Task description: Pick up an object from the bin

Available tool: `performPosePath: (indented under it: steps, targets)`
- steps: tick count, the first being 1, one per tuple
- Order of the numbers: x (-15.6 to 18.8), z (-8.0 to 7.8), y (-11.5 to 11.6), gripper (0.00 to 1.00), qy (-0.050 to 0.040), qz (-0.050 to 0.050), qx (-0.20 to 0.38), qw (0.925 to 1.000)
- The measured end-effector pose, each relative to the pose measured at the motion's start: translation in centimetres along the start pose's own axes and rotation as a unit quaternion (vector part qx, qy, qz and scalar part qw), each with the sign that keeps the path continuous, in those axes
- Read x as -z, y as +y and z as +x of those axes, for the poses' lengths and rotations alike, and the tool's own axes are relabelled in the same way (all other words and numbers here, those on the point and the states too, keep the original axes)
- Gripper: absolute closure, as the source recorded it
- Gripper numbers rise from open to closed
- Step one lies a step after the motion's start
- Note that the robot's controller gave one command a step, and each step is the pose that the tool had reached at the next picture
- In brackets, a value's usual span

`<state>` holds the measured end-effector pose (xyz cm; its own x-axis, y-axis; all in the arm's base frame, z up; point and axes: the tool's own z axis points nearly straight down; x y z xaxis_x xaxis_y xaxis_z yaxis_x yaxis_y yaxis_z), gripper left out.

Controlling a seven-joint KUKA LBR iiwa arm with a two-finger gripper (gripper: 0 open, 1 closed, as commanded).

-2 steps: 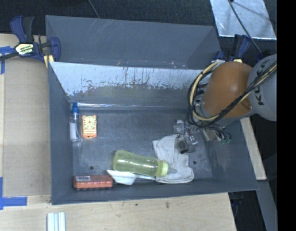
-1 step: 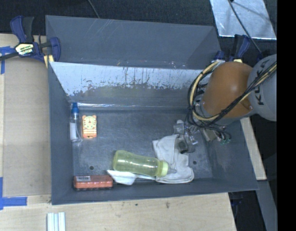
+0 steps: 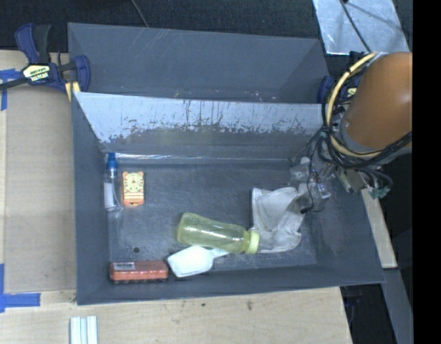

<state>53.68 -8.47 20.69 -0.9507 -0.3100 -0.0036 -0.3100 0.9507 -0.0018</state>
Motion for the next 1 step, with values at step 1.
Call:
performPosePath:
  steps: [1]
  targets:
    - [-0.05, 0.03, 0.02, 1.0, 0.0005, 0.0, 0.0, 1.0]
